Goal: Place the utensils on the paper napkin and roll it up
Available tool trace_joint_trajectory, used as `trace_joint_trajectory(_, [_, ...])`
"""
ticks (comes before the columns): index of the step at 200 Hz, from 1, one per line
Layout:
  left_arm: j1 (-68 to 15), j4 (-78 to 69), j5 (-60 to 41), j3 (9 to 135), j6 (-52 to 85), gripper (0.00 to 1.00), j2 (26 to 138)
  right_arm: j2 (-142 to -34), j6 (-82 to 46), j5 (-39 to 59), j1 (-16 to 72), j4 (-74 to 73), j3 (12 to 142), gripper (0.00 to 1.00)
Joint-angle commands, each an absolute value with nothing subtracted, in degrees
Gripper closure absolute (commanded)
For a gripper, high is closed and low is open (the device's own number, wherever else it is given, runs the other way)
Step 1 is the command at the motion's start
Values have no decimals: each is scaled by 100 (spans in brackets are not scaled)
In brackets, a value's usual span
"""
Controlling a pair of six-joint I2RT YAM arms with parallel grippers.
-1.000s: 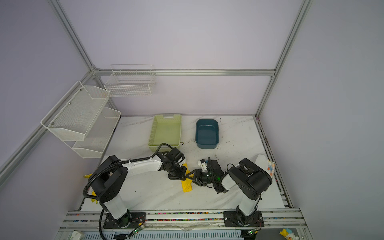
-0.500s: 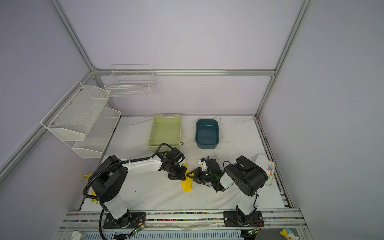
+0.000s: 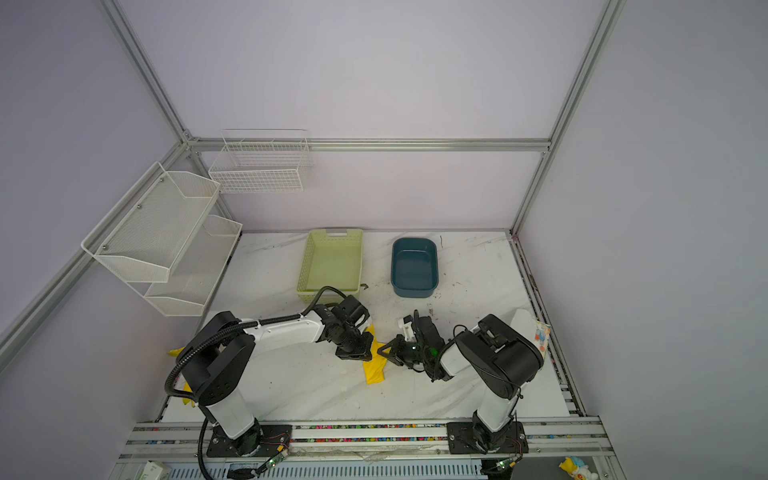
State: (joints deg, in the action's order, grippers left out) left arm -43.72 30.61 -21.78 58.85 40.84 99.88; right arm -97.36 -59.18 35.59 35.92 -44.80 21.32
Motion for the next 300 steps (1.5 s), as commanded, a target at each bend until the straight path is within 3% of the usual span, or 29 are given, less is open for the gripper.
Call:
trace_joint_trajectory(1, [-4334, 3333, -1900, 5952, 3956, 94, 9701, -9496, -5754, 3184, 3562, -3659, 2180, 93])
trace_joint_trajectory(66, [-4075, 3872, -1523, 6999, 3643, 89, 9467, -9489, -5946, 2828, 4161, -3502, 2390, 98])
trace_joint_trajectory(151, [-4028, 4251, -1444, 8446, 3107, 88, 10878, -9440, -5353, 2570, 4342, -2444, 2917, 99])
trace_joint_trajectory(300, [-4032, 4320, -1186, 7991, 2936, 91, 11263, -9097, -5422, 1979, 4342, -1887, 2888, 97])
